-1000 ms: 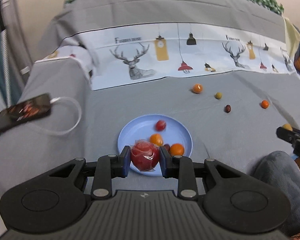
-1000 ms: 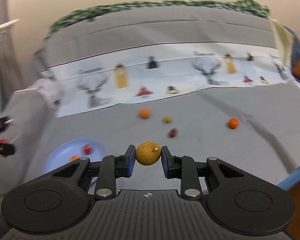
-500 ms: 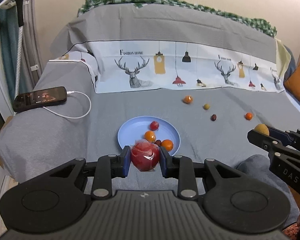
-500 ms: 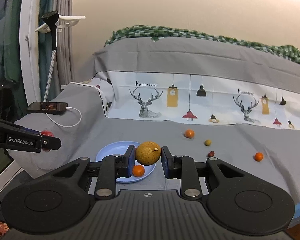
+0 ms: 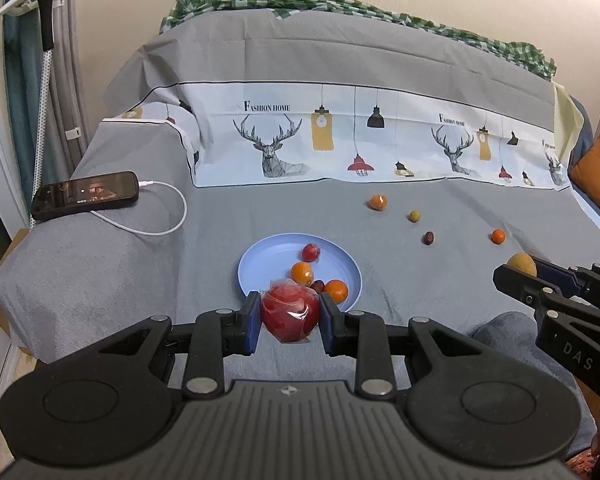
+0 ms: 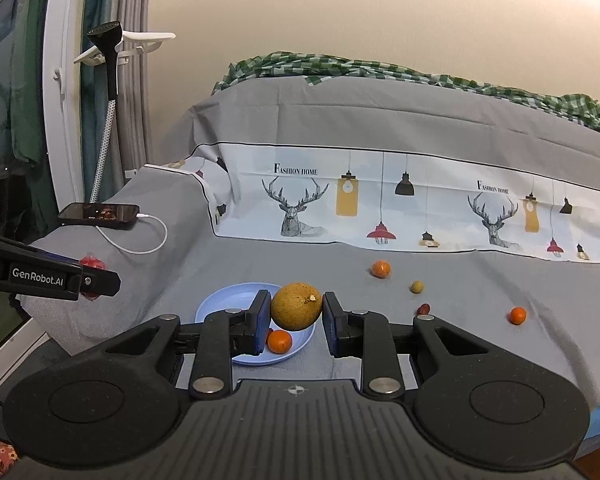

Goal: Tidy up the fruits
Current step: 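Carry both fruits over the blue plate and open both tools to release them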

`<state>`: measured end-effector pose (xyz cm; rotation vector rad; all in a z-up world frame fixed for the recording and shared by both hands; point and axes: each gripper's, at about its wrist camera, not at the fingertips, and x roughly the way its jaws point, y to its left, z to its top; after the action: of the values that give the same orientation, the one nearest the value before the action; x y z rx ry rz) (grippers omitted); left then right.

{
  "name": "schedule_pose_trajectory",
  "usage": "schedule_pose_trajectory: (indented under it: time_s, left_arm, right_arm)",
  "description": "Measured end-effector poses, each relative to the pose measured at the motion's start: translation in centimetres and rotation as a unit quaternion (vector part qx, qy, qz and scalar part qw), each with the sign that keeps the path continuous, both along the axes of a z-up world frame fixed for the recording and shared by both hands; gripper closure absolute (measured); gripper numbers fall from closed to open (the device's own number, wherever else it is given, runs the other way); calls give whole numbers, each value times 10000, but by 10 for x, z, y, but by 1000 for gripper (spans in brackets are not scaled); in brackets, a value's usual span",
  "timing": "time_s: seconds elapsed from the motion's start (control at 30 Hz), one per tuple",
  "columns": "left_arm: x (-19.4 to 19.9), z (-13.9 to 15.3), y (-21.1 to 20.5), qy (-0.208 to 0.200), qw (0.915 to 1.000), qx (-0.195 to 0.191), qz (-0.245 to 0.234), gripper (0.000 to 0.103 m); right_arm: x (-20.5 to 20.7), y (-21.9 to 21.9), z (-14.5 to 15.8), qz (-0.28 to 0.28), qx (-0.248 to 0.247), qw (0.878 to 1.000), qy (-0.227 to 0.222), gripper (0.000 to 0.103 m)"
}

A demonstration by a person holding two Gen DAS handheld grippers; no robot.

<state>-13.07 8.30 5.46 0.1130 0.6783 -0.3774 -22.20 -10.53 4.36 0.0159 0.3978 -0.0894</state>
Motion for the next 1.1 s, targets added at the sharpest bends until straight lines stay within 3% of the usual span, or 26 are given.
schedule_pose_trajectory:
  time_s: [0.57, 1.1]
  left_arm:
    - [35, -25, 3, 499, 9984, 157, 211, 70]
    - [123, -72, -23, 1171, 9926, 315, 106, 70]
  right_arm:
    - [41, 8, -20, 356, -6, 9973, 639, 74]
    - [127, 8, -62, 505, 117, 9882, 1440, 74]
